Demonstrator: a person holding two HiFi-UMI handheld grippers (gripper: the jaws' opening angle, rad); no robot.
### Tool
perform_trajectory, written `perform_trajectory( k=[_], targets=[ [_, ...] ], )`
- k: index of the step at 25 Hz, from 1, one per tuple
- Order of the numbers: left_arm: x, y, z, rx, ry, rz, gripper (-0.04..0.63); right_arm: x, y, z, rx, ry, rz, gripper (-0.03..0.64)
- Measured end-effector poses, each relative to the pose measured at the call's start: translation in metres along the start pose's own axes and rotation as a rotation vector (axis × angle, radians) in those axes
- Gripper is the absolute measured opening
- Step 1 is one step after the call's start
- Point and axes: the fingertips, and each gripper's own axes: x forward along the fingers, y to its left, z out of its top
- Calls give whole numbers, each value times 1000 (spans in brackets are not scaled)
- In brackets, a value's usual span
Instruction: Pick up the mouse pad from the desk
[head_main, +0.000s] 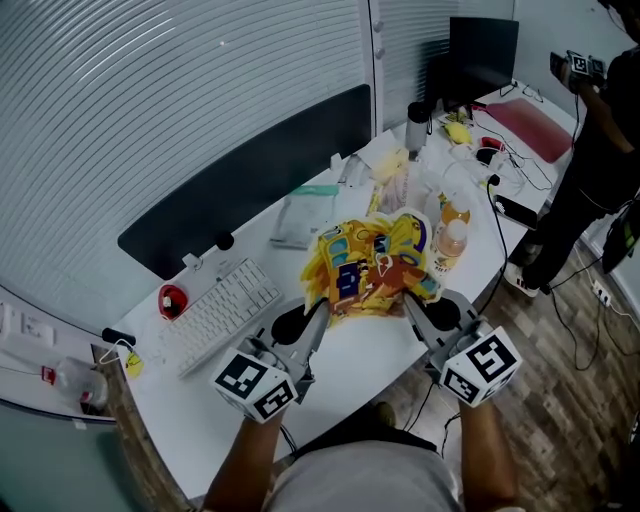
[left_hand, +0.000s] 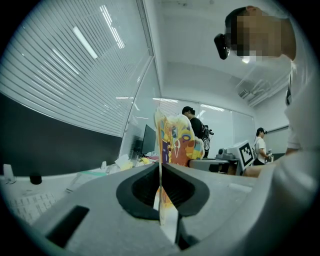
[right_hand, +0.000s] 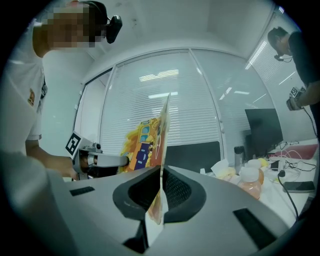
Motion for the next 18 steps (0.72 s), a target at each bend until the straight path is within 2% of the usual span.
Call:
perform_trajectory(
  k=[18],
  targets=[
    [0, -2, 0, -5, 10, 2, 23, 1, 0, 0, 4, 17, 3, 20]
  ],
)
